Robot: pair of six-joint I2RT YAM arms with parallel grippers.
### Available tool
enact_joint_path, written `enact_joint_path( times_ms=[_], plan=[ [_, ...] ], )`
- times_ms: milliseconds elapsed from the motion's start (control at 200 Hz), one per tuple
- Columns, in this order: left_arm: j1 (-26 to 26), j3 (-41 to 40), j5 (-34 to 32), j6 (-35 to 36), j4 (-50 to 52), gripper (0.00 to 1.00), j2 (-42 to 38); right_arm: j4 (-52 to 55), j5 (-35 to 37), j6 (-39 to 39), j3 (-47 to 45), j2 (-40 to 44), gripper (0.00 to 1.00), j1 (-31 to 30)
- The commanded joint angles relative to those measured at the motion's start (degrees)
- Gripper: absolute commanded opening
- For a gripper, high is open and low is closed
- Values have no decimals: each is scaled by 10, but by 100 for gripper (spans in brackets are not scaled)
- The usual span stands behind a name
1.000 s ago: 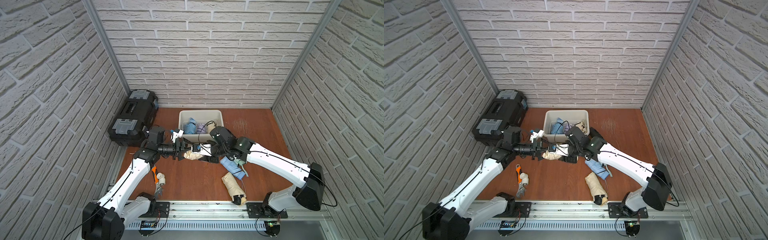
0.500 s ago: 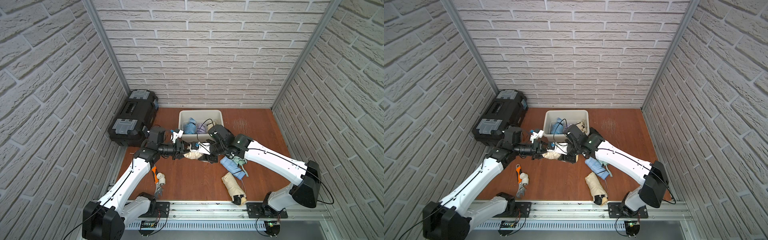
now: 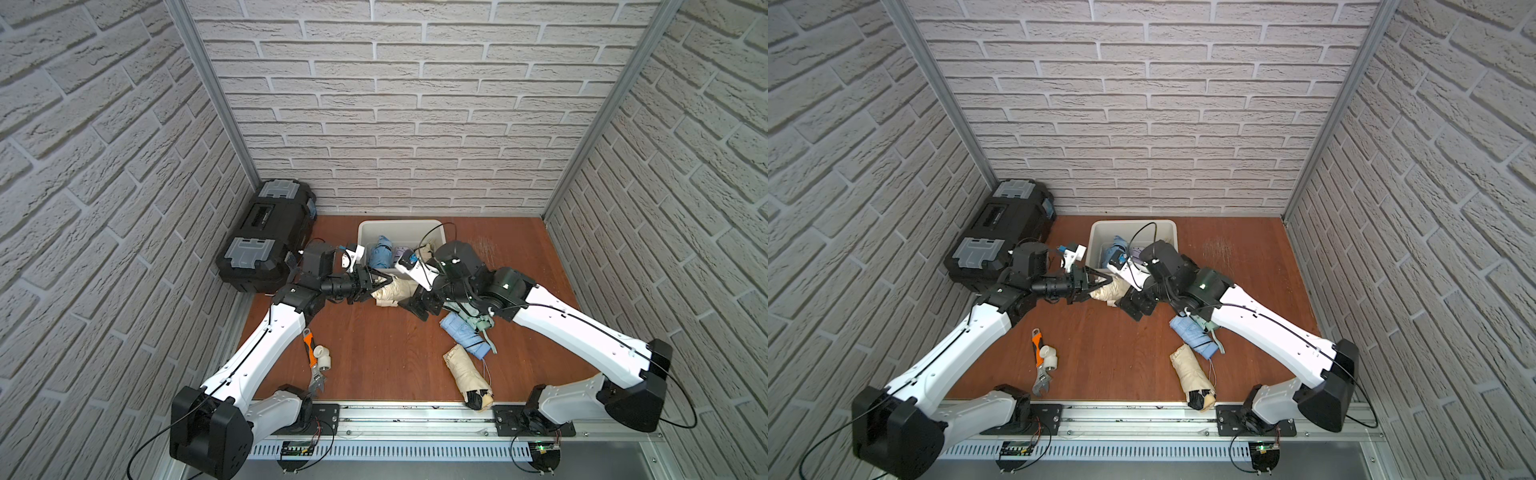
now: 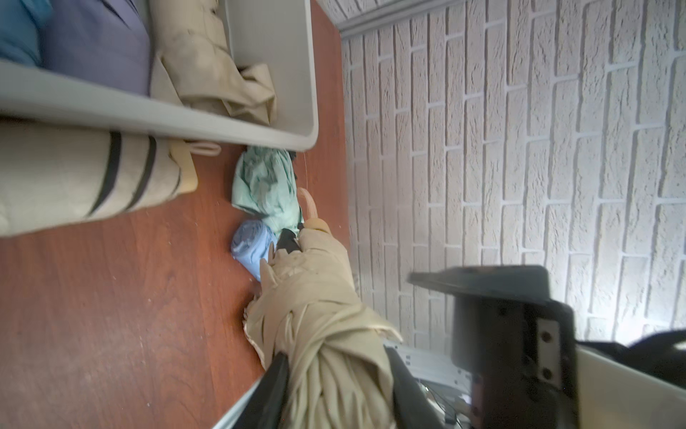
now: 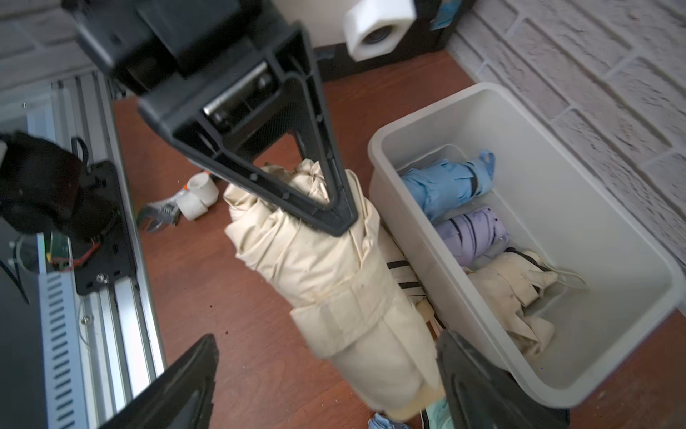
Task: Put the umbrella into the storage box
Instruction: Pick up the umbrella from the center of the board.
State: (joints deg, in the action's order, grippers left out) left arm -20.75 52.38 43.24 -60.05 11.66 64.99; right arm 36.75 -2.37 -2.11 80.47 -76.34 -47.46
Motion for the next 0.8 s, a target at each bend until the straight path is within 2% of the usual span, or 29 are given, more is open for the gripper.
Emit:
enact_joint_path(
  times_ms=[0, 95, 210, 350, 475, 585, 795],
  plan=[
    [-21, 22, -130, 9, -151, 0, -6, -30, 76, 218, 14, 44, 94, 2],
    [-39, 16, -190, 6, -234, 0, 6, -39, 114, 362, 7, 56, 94, 2],
    [-60, 2, -247, -2, -342, 0, 26, -99, 141, 519, -35, 72, 95, 8],
    [-76, -3, -280, -27, -441, 0, 55, -229, 135, 658, -108, 77, 99, 32],
    [-87, -6, -295, -55, -499, 0, 74, -378, 100, 735, -165, 55, 99, 63],
    [-96, -12, -309, -75, -529, 0, 85, -478, 76, 771, -186, 24, 99, 84],
    [-109, -15, -324, -108, -582, 0, 108, -654, 71, 840, -212, -47, 100, 111]
  ],
)
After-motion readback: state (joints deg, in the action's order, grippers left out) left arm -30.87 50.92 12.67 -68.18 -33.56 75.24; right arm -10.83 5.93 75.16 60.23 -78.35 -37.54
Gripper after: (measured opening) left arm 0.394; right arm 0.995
